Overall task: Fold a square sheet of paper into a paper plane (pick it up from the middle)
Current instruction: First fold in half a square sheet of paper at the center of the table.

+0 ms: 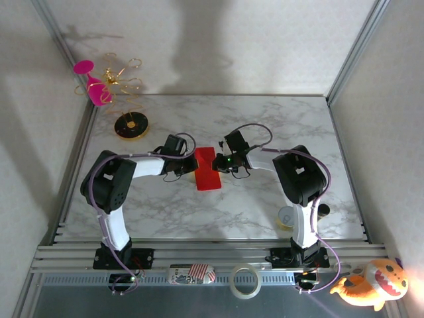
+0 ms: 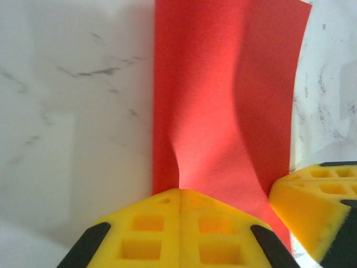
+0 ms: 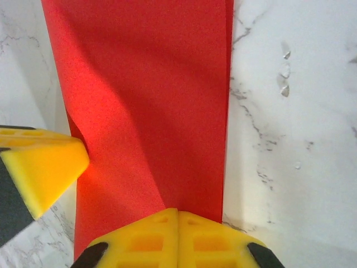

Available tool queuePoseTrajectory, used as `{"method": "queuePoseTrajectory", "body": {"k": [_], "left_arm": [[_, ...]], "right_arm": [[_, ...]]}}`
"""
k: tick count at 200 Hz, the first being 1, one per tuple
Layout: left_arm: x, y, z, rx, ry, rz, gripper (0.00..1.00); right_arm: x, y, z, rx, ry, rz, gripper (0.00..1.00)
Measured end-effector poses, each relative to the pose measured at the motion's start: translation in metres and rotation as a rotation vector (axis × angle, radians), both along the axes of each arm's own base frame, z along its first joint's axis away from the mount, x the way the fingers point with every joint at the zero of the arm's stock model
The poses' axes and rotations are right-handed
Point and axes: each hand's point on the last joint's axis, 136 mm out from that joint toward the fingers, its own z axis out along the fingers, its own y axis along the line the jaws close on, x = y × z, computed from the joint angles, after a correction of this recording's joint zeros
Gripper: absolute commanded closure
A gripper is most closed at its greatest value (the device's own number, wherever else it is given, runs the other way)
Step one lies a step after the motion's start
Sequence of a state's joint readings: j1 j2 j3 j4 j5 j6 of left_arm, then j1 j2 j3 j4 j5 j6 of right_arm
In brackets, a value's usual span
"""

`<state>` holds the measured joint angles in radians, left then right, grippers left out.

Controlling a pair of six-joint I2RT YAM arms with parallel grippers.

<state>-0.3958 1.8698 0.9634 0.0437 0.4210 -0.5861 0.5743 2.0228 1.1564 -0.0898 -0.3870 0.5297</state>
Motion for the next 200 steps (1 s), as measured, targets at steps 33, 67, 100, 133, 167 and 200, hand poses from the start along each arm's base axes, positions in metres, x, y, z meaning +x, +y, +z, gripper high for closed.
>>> {"method": "queuePoseTrajectory", "body": {"k": [33, 67, 100, 133, 167, 200], "left_arm": [[0.006, 0.044, 0.006, 0.084, 0.0, 0.087, 0.93], [0.009, 0.03, 0.035, 0.019, -0.06, 0.051, 0.92], [0.006, -0.017, 0.047, -0.057, -0.09, -0.054, 0.92], [0.013, -0.033, 0.02, -0.069, -0.039, -0.069, 0.93], [0.019, -0.024, 0.002, -0.059, -0.011, -0.047, 0.93], [0.024, -0.011, 0.001, -0.06, -0.018, -0.045, 0.93]], "right_arm": [[0.001, 0.001, 0.001, -0.008, -0.012, 0.02, 0.92], [0.002, 0.001, 0.003, -0.012, -0.021, 0.035, 0.92], [0.002, 0.001, 0.002, -0.015, -0.022, 0.042, 0.92], [0.002, 0.001, 0.002, -0.02, -0.029, 0.054, 0.92], [0.001, 0.001, 0.001, -0.024, -0.029, 0.058, 0.92], [0.002, 0.0, -0.001, -0.043, -0.04, 0.054, 0.92]]}}
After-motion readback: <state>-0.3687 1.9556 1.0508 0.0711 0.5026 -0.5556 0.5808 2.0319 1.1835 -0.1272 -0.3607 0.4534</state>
